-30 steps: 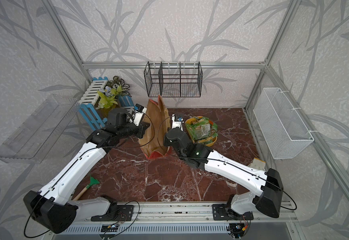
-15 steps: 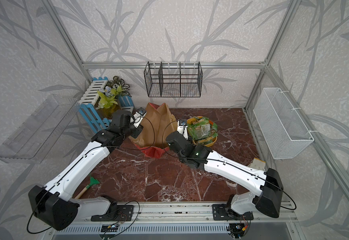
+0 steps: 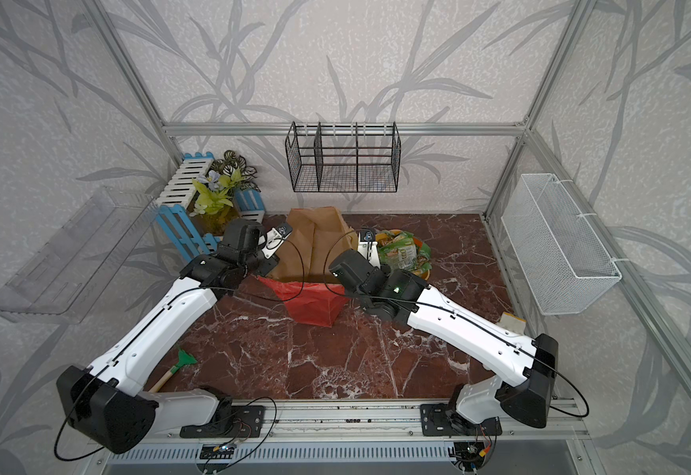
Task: Place the condiment packets inside the bag
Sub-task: Open the paper bag.
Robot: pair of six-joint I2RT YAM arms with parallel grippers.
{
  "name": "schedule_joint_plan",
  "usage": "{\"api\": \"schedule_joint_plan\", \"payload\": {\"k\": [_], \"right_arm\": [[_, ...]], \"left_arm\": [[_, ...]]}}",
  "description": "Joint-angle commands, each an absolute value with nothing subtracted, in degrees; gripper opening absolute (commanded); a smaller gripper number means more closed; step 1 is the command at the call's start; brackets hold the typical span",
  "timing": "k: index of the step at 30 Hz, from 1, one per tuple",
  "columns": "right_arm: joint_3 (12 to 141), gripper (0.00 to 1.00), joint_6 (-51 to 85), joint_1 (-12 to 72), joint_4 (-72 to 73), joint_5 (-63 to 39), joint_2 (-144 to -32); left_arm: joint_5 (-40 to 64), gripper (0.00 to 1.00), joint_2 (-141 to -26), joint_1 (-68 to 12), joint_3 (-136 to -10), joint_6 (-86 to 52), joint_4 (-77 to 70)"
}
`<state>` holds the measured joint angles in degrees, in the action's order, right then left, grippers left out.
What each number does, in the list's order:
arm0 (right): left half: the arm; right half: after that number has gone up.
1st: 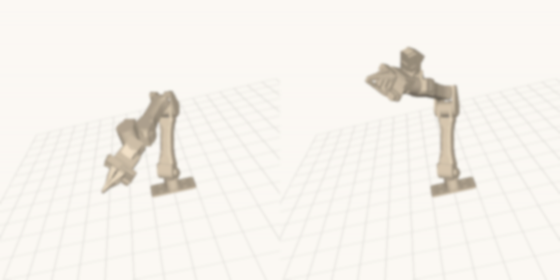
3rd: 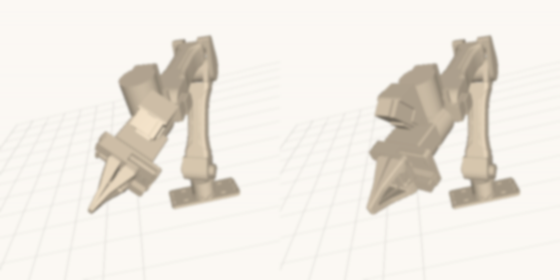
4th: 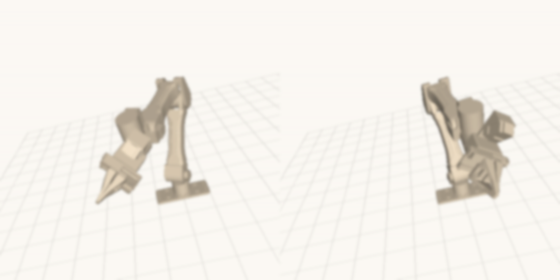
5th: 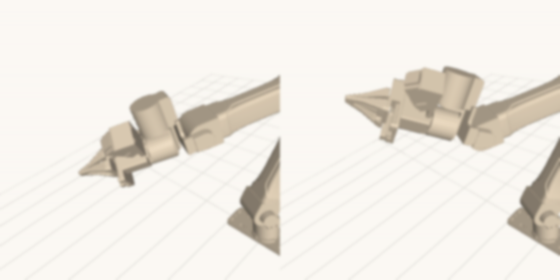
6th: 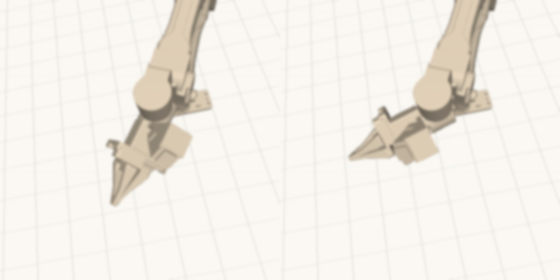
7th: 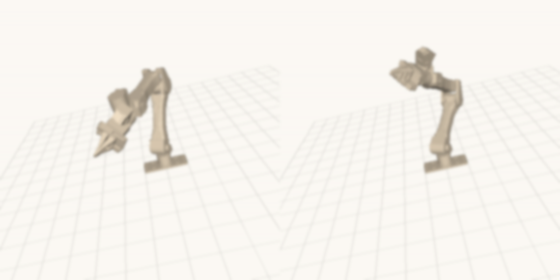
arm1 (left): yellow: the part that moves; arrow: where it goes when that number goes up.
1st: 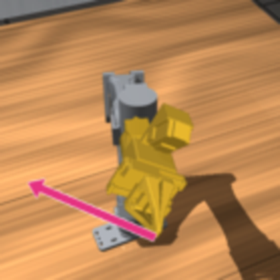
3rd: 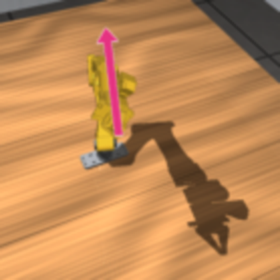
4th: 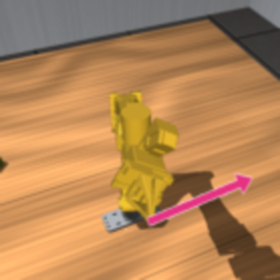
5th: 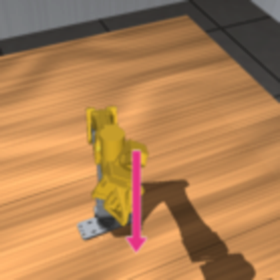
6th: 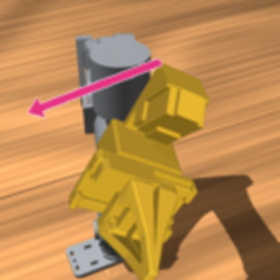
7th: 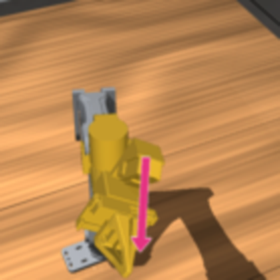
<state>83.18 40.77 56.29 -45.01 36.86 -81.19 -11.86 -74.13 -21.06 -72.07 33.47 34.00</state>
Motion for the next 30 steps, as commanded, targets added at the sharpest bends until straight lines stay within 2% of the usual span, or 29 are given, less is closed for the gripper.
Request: {"api": "schedule_joint_plan", "payload": {"k": [1,2,3,4,6,7,9,15,23,26,30], "right_arm": [[83.5,0.0,40.7,55.9,-48.7,35.4,-80.3],[83.4,0.0,40.8,55.7,-47.9,34.2,-80.4],[83.2,0.0,40.9,55.3,-47.1,32.5,-80.6],[83.2,0.0,41.2,54.9,-46.1,30.7,-80.9],[83.2,0.0,42.0,54.2,-44.7,27.3,-81.6],[83.1,0.0,42.7,53.9,-44.1,25.6,-82.0],[83.3,0.0,43.5,53.7,-43.1,23.1,-82.4],[83.0,0.0,47.1,52.4,-41.5,22.0,-82.1],[85.3,0.0,50.5,49.9,-37.0,15.7,-86.3],[88.4,0.0,51.3,49.9,-37.0,14.2,-88.6],[90.3,0.0,52.4,49.9,-36.4,14.0,-89.8]], "left_arm": [[-11.5,0.0,-73.2,-22.7,-76.1,31.7,38.3],[-9.7,0.02,-73.3,-23.7,-77.5,30.3,40.1],[-7.7,0.15,-73.4,-24.5,-79.0,28.9,41.5],[-5.4,0.3,-73.3,-25.2,-80.3,27.8,42.7],[-1.7,0.7,-72.9,-26.1,-81.7,25.5,43.9],[-0.3,0.83,-72.3,-26.3,-81.9,24.5,43.7],[2.3,0.91,-71.0,-26.4,-81.7,23.0,42.6],[2.9,1.0,-66.9,-26.4,-80.8,19.4,37.5],[3.0,1.0,-64.6,-24.5,-81.3,17.3,36.3],[5.7,1.0,-64.7,-18.1,-81.1,17.4,35.4],[14.9,1.0,-66.8,-6.8,-83.1,16.0,35.9]]}}
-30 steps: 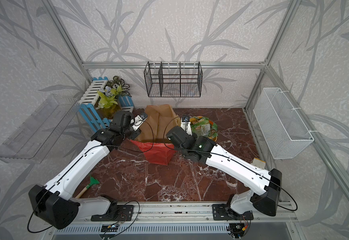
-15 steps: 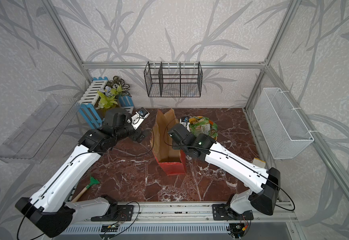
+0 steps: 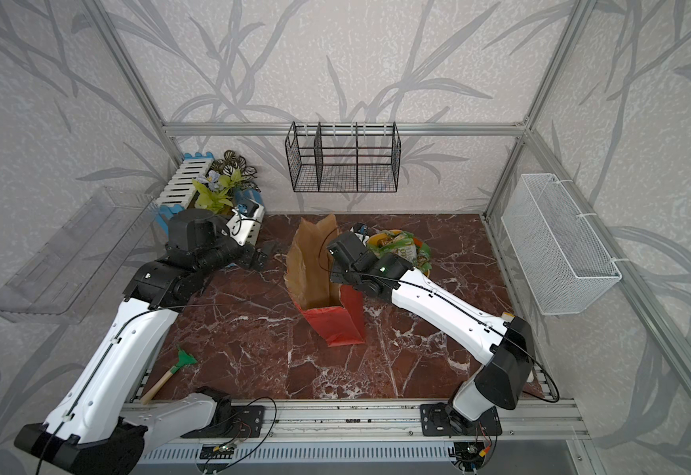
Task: Place the condiment packets inside the bag
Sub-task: Open the paper bag, then place the paper bag at the center of the board.
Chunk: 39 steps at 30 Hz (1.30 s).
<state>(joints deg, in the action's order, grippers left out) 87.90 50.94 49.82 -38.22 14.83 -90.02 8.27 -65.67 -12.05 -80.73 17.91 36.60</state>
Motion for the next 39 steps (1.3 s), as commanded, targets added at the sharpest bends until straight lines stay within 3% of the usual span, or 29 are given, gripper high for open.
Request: {"api": "schedule_joint_plan", "payload": {"k": [1,17,26,28,32,39], "right_arm": [[90.5,0.0,52.7,49.9,-36.0,14.1,-89.9],[91.1,0.0,55.6,49.2,-31.7,11.1,-89.7],[82.3,0.0,57.4,45.3,-23.4,2.6,-89.1],[80.9,0.15,56.3,45.1,-22.6,2.9,-87.9],[79.2,0.54,54.9,45.1,-22.1,3.9,-85.3],[82.2,0.86,47.2,45.0,-28.5,6.9,-81.7]], "left_arm": [[17.6,1.0,-67.7,-4.6,-83.9,15.4,36.5],[20.0,1.0,-66.5,-1.2,-76.9,14.4,32.3],[19.7,1.0,-63.9,-1.2,-69.8,15.5,28.8],[19.4,1.0,-63.4,-0.9,-68.1,16.0,27.9],[20.0,1.0,-63.1,0.2,-65.2,16.3,26.5],[24.5,1.0,-63.8,3.3,-62.3,15.6,25.9]]}}
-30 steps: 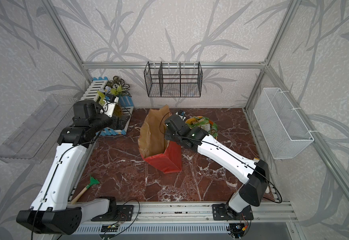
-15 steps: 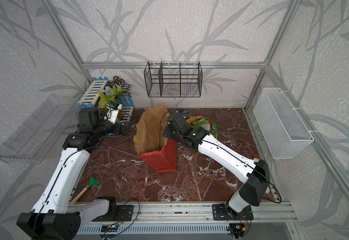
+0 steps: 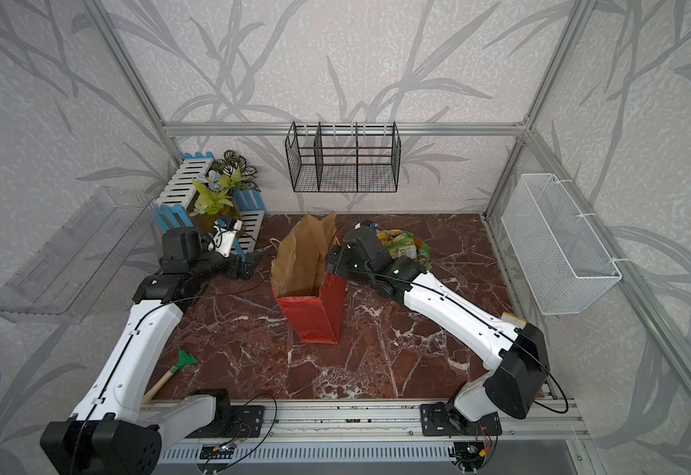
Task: Place the condiment packets inside the bag
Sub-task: Place the paper bag at the center of the board, then pick up the condiment packet from the storage box.
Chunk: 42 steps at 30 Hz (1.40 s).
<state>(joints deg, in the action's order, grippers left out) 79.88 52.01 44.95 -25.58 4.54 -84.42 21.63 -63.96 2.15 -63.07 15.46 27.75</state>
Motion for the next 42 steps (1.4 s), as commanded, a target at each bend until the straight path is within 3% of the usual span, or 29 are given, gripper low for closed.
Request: {"api": "schedule_joint_plan", "payload": {"k": [1,9,19,30,42], "right_arm": [[82.8,0.88,45.8,44.9,-29.8,8.1,-80.8],[83.0,0.95,40.3,40.7,-37.8,12.0,-73.5],[73.8,0.94,40.1,25.6,-39.1,5.9,-68.3],[79.5,0.8,29.8,26.1,-39.4,5.0,-89.5],[97.2,0.71,22.8,27.5,-41.0,3.3,-111.4]], "left_arm": [[24.7,1.0,-63.9,3.9,-61.9,15.4,25.4],[32.0,1.0,-66.2,12.6,-58.0,12.8,20.1],[31.6,1.0,-66.9,13.9,-50.5,13.8,13.4],[33.1,1.0,-73.6,14.9,-43.2,13.1,4.5],[37.6,1.0,-79.8,16.2,-38.4,9.7,-5.5]]}}
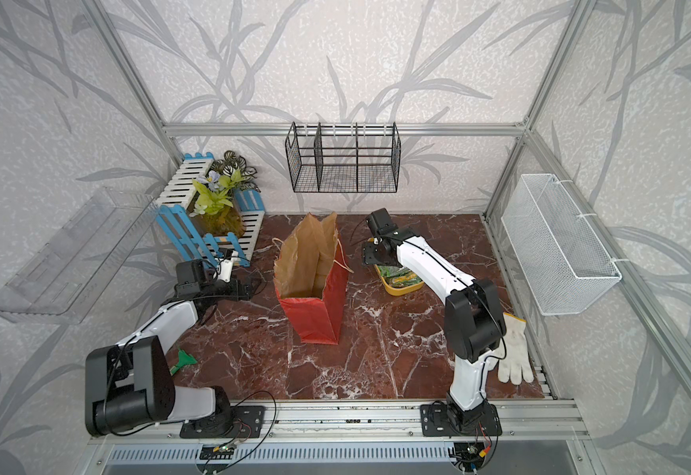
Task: Place the condiment packets inside the bag
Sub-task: Pick up the condiment packet from the storage box.
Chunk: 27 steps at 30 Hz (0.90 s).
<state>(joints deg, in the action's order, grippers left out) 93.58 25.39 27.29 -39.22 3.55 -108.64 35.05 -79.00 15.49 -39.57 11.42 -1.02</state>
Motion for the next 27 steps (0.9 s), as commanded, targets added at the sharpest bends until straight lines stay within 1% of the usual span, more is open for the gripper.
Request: {"api": "schedule_joint_plan", "payload": {"k": [1,4,7,13,21,27], "right_arm": [[99.3,0.71,22.4,27.5,-41.6,3.6,-113.1],[105.2,0.69,21.3,27.5,-44.0,5.1,-118.0],[111.3,0.63,20.3,27.5,-46.7,6.5,-123.2],[117.5,0.55,19.5,27.4,-49.2,8.4,-128.7],[118.3,0.36,19.9,27.0,-48.3,10.3,-129.8],[117.1,0.16,20.5,26.8,-46.6,9.9,-128.7]], "left_arm": [[38.1,1.0,-80.1,16.5,-38.0,9.3,-6.4],[39.8,1.0,-81.5,17.5,-37.0,8.1,-8.8],[41.1,1.0,-83.1,18.7,-36.9,7.5,-9.4],[42.4,1.0,-84.2,19.3,-36.7,7.2,-9.6],[43.0,1.0,-83.2,19.3,-35.1,7.4,-10.9],[43.2,1.0,-82.1,19.2,-34.3,7.4,-11.5]]}}
